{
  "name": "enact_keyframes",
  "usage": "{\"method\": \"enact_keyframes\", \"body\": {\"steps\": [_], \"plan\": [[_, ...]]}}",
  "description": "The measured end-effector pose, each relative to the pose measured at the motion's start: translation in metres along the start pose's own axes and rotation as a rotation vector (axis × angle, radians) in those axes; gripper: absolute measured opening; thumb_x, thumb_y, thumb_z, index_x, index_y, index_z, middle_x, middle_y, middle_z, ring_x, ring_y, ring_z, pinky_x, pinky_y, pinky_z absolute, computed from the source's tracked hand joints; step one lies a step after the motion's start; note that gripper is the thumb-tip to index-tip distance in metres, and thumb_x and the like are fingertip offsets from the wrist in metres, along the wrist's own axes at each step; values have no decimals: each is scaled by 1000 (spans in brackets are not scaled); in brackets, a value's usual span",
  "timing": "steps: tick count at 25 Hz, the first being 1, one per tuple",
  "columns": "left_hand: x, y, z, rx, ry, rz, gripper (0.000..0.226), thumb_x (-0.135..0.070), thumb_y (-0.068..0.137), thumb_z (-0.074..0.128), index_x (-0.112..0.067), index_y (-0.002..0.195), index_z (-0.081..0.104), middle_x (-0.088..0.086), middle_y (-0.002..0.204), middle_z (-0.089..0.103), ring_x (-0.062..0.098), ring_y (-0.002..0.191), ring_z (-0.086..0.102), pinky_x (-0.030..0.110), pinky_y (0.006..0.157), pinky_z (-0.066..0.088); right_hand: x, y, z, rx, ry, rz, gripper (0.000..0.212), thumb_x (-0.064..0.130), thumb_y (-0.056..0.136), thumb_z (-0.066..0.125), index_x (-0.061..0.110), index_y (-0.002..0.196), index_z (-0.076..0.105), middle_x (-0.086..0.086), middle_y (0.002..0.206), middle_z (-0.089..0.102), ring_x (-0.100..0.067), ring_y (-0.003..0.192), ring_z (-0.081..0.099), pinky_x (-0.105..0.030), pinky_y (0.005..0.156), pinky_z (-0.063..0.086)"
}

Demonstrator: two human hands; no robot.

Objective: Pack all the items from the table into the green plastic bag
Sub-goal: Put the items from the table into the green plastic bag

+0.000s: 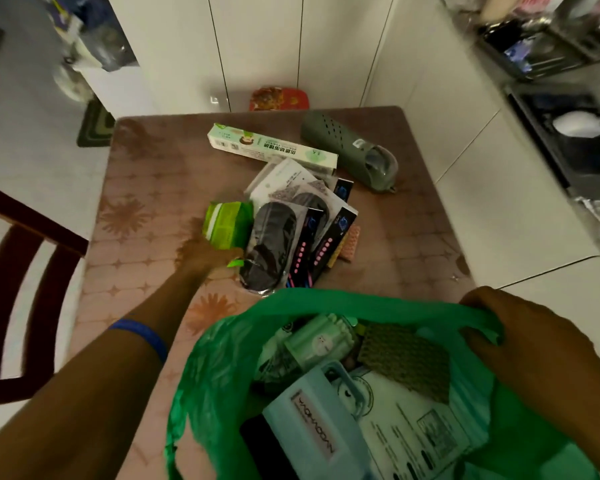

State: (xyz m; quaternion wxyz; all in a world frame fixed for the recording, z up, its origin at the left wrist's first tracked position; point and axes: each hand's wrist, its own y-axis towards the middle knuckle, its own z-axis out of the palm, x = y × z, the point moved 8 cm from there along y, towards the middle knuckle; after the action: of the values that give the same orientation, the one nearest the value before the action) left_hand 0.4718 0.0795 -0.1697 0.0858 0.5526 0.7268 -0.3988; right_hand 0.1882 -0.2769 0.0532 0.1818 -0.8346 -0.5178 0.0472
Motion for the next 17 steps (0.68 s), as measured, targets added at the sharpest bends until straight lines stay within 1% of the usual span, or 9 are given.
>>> {"method": "enact_keyframes", "body": {"steps": [2, 3, 6, 8, 10, 11, 12, 15, 17], "plan": [[-5, -40, -19, -17, -290, -74, 83, -47, 62, 76, -6, 128, 49, 15, 118, 60, 29, 87, 60, 31, 59, 50, -5, 0, 9, 92, -17, -2, 25, 29, 86, 59, 35, 109, 50, 7, 87, 59, -14, 70, 56, -31, 58, 48], [-9, -64, -32, -28, -430, -46, 74, -43, 62, 74, -5, 123, 52, 14, 111, 62, 24, 78, 59, 29, 55, 47, -6, -1, 16, 162, -42, -22, 29, 25, 87, 57, 37, 112, 47, 8, 88, 58, -12, 70, 56, -29, 57, 48], [-34, -162, -79, -24, -604, 206, 68, -40, 52, 70, -17, 114, 55, 10, 105, 64, 25, 88, 62, 31, 65, 49, -8, -9, 23, 251, -73, -100, 31, 24, 89, 54, 36, 115, 45, 6, 96, 61, -11, 74, 58, -29, 63, 52], [-66, -235, -89, 177, -588, 378, 73, -39, 50, 71, -28, 120, 53, -1, 105, 67, 17, 92, 65, 27, 68, 52, -15, -14, 18, 228, -32, -124, 23, 25, 88, 56, 29, 110, 51, 2, 92, 63, -12, 71, 58, -31, 63, 53], [-101, -301, -73, 364, -356, 500, 79, -42, 51, 75, -38, 124, 47, -10, 107, 65, 7, 91, 64, 25, 71, 54, -17, -15, 9, 192, 73, -164, 19, 21, 85, 59, 22, 104, 57, -3, 89, 64, -15, 71, 59, -32, 61, 52], [-115, -326, -57, 374, -157, 564, 79, -47, 51, 75, -40, 124, 44, -11, 108, 62, 6, 92, 62, 27, 75, 55, -19, -15, 1, 164, 134, -185, 16, 18, 83, 60, 20, 99, 59, -5, 89, 64, -18, 71, 59, -33, 61, 51], [-126, -346, -35, 346, 54, 641, 80, -53, 52, 73, -40, 124, 42, -10, 110, 59, 8, 94, 59, 33, 79, 54, -20, -13, -9, 129, 192, -204, 11, 14, 83, 59, 21, 91, 58, -6, 87, 63, -20, 71, 58, -32, 58, 48], [-137, -379, 39, 192, 587, 773, 91, -71, 57, 61, -31, 135, 32, -3, 125, 49, 18, 110, 45, 43, 98, 36, -25, -6, -37, 21, 279, -255, 32, 4, 83, 52, 29, 65, 45, 4, 72, 54, -15, 64, 52, -24, 49, 31], [-127, -384, 71, 135, 740, 750, 96, -74, 64, 56, -27, 142, 24, 2, 136, 40, 24, 121, 37, 45, 103, 28, -26, -6, -43, 9, 265, -292, 34, 3, 83, 48, 31, 64, 44, -2, 77, 57, -19, 67, 54, -24, 50, 33]]}}
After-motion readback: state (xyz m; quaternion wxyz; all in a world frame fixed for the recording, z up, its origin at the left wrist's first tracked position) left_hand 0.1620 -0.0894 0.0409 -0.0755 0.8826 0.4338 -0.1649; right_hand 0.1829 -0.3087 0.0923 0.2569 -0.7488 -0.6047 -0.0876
